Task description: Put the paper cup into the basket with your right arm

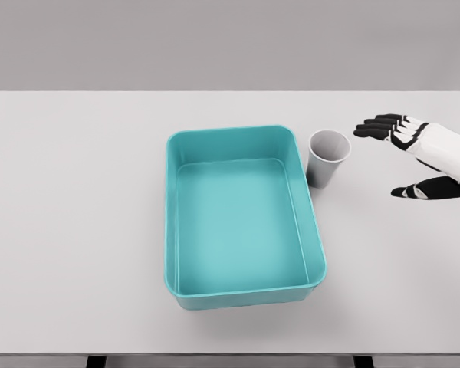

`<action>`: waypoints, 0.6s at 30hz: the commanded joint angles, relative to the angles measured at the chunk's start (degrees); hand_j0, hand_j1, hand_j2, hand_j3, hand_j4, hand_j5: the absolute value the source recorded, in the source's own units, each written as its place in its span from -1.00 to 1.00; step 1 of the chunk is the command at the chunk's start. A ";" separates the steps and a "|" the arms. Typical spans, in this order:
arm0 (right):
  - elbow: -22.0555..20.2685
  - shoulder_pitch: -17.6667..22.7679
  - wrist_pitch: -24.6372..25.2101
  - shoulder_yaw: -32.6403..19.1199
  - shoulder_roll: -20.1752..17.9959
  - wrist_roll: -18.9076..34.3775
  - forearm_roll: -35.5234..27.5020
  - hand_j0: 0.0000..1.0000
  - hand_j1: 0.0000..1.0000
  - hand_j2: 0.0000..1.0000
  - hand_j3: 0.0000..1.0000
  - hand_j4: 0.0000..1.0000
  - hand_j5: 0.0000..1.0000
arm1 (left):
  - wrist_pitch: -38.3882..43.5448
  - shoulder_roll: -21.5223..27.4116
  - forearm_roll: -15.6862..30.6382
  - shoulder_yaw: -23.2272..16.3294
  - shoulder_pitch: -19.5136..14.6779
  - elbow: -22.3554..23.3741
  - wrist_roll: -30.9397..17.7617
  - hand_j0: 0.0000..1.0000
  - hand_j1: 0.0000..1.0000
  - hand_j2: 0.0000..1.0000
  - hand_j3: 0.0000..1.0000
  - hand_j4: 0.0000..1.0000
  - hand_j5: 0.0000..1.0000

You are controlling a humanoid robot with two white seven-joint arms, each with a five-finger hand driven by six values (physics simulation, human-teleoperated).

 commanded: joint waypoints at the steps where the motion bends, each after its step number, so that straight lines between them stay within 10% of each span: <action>1: -0.02 0.00 0.13 0.00 0.14 0.21 -0.18 1.00 1.00 1.00 1.00 1.00 1.00 | 0.00 0.00 0.00 0.00 0.00 0.01 0.02 1.00 1.00 1.00 1.00 1.00 1.00; 6: 0.16 0.18 0.13 -3.07 6.55 2.67 0.62 1.00 1.00 1.00 1.00 1.00 1.00 | 0.00 0.00 0.08 0.00 0.00 0.01 0.02 1.00 1.00 1.00 1.00 1.00 1.00; 12: 2.44 -0.44 0.13 -2.20 6.99 8.81 -19.07 1.00 1.00 1.00 1.00 1.00 1.00 | 0.00 0.00 0.00 0.00 0.00 0.01 -0.07 1.00 1.00 1.00 1.00 1.00 1.00; 18: 9.03 -8.08 28.79 -2.02 14.55 10.16 -30.50 1.00 1.00 1.00 1.00 1.00 1.00 | 0.00 0.00 0.00 0.00 0.00 0.01 0.02 1.00 1.00 1.00 1.00 1.00 1.00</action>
